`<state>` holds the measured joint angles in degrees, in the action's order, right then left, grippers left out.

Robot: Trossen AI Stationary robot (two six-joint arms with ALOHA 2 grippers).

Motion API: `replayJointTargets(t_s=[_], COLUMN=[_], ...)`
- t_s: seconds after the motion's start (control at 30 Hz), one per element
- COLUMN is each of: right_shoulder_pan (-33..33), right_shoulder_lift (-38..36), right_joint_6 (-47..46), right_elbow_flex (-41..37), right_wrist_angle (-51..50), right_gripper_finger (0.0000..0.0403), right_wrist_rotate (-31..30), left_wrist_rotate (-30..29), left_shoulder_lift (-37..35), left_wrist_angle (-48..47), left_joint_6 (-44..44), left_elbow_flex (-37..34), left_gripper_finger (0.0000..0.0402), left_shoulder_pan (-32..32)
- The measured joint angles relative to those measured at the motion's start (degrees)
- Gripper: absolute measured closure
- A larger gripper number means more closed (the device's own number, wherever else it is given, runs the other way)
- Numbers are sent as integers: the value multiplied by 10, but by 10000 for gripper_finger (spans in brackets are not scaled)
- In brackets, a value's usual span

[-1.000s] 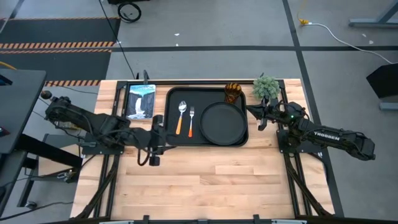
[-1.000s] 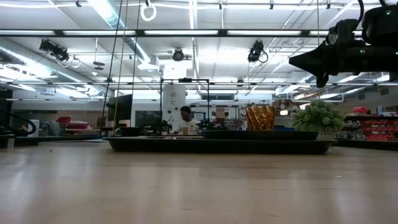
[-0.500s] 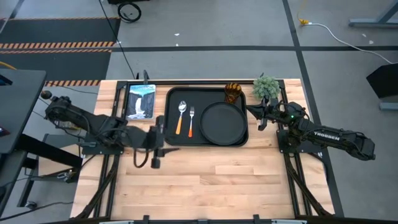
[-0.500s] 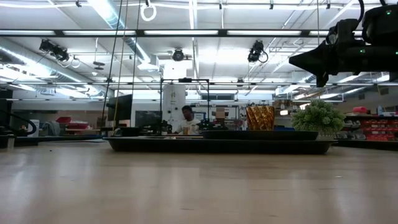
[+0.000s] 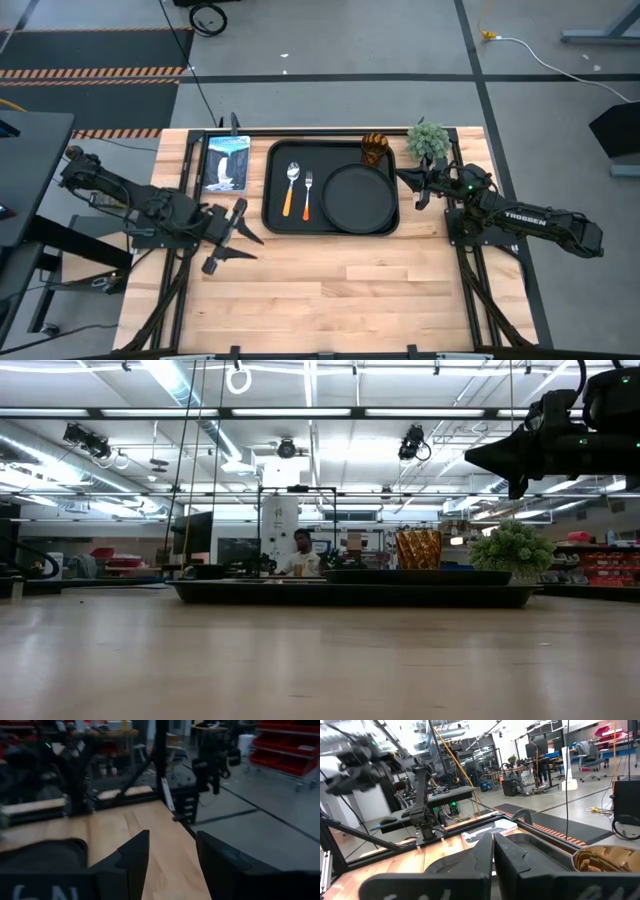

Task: Pick and place plate/cup/fork/spoon on tray
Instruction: Return to Home Position

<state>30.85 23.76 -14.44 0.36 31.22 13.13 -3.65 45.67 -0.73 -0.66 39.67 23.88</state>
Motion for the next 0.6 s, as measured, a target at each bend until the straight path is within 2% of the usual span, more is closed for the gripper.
replayJointTargets(t_s=[0.23,0.43,0.6], right_shoulder_pan=[0,0,0], right_shoulder_lift=[0,0,0], right_joint_6=[0,0,0], right_elbow_flex=[0,0,0], right_wrist_angle=[0,0,0], right_gripper_finger=[380,380,380], right_wrist_rotate=[0,0,0], left_wrist_rotate=[20,20,20], left_shoulder_lift=[-101,-191,-254], left_wrist_angle=[44,104,114], left_joint_6=[5,76,56], left_elbow_flex=[-132,-235,-286], left_gripper_finger=[230,230,230], left_shoulder_pan=[0,-2,-25])
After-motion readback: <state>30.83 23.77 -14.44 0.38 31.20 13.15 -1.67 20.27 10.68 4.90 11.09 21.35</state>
